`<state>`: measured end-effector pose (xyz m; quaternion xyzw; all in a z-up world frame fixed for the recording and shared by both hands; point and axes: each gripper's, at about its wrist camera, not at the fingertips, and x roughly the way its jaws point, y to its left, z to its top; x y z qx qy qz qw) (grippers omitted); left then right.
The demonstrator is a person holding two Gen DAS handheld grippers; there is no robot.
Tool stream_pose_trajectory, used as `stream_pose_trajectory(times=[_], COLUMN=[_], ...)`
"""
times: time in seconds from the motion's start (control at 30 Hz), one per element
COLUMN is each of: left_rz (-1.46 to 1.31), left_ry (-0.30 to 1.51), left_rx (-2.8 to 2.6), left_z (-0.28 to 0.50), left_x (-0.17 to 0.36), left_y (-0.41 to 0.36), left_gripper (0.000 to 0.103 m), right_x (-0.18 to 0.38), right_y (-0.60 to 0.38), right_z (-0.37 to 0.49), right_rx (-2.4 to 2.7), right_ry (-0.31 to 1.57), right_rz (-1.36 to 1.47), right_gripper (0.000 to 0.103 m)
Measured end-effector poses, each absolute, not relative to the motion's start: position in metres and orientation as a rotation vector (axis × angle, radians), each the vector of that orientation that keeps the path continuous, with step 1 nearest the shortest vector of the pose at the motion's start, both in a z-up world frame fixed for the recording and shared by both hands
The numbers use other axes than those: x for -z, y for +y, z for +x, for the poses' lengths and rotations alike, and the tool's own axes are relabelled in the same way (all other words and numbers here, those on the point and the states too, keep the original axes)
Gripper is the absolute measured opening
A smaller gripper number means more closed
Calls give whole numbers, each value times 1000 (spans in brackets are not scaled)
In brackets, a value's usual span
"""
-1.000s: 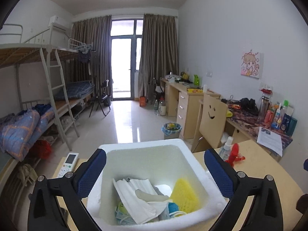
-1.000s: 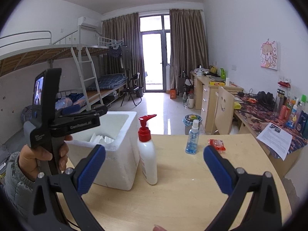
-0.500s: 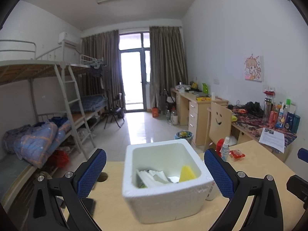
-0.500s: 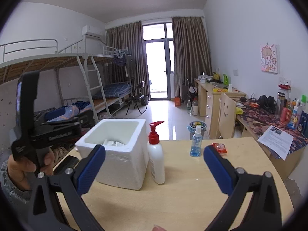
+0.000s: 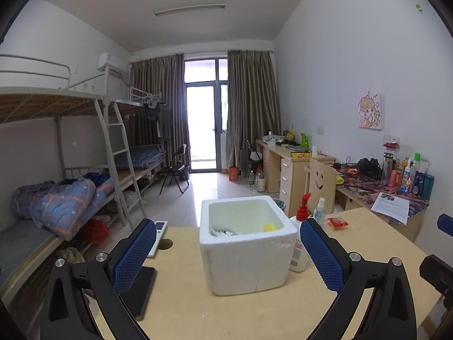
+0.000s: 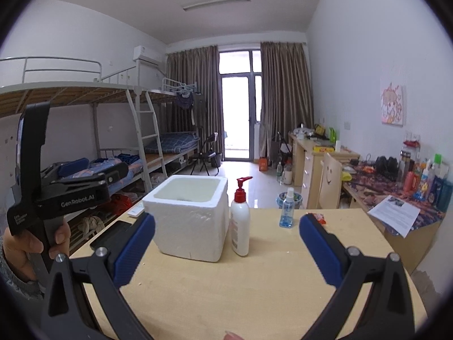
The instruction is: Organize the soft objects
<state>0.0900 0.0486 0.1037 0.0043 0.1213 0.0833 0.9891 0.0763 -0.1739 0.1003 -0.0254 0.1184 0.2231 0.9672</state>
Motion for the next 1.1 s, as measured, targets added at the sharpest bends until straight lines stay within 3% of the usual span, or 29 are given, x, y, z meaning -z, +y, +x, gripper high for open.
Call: stream_pose_trajectory(times=[1.1], left_rz=[-61], left_ry=[163], left_rx=[-196], left_z=[-7], left_x=[-65], left_y=[45], left_gripper=[102], right_x=[-67], right_y=[-166], right_z=[17], right_rx=[-497], right_ry=[160], right_rz=[-64], right_gripper=[103])
